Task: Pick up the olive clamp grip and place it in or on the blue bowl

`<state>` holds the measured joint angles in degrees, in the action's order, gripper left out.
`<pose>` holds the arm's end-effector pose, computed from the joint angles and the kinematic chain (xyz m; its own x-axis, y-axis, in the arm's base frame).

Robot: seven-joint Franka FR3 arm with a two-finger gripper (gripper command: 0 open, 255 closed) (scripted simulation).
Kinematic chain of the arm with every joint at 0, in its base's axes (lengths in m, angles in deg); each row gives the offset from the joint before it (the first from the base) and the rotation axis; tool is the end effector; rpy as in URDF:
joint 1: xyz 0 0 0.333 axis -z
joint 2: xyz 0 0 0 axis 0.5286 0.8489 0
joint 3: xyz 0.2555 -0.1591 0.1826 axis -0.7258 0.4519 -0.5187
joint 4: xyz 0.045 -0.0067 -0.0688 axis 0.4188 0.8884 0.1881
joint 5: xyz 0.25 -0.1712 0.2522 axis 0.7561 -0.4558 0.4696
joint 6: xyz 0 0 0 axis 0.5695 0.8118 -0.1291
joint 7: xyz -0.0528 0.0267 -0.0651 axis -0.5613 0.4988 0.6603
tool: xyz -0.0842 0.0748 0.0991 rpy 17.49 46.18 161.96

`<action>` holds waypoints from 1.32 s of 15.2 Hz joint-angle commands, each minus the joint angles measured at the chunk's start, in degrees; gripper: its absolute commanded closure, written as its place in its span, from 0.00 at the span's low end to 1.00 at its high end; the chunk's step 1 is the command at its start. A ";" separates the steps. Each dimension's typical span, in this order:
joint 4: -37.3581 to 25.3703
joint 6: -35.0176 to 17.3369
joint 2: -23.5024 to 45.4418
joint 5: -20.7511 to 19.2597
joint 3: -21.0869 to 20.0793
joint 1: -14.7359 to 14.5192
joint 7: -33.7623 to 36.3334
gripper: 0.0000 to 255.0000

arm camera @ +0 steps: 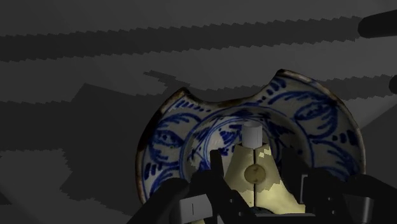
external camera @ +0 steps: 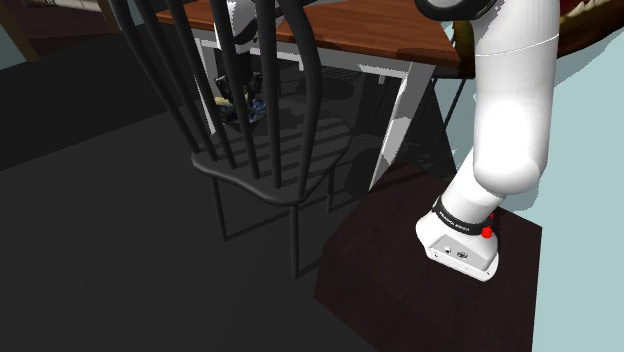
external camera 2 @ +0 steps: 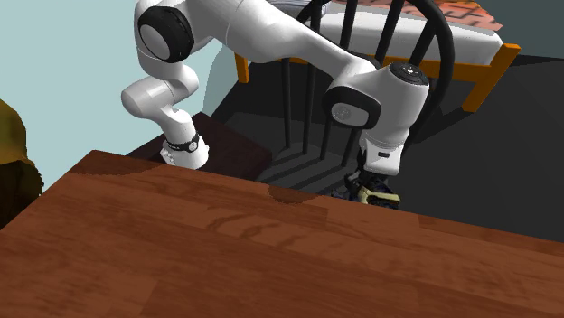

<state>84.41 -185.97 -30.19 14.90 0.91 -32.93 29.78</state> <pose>0.6984 0.1282 0.3611 0.9270 -0.3750 0.0003 -0.3750 -0.9270 -0.0086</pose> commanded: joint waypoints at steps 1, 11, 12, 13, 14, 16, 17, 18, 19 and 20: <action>-0.02 -0.01 0.01 0.00 0.00 0.00 0.00 1.00; -3.37 4.94 -1.62 0.42 -0.22 0.03 -0.29 0.00; -4.41 6.30 -1.94 0.51 -0.26 0.01 -0.36 0.00; -4.41 6.30 -1.94 0.51 -0.26 0.01 -0.36 0.00; -4.40 6.29 -1.95 0.51 -0.27 0.02 -0.36 0.00; -4.41 6.30 -1.94 0.51 -0.27 0.01 -0.36 0.00; -4.41 6.30 -1.94 0.51 -0.27 0.01 -0.36 0.00; -4.41 6.30 -1.94 0.51 -0.27 0.01 -0.36 0.00; -4.41 6.30 -1.94 0.51 -0.27 0.01 -0.36 0.00; -4.39 6.28 -1.95 0.51 -0.27 0.01 -0.35 0.00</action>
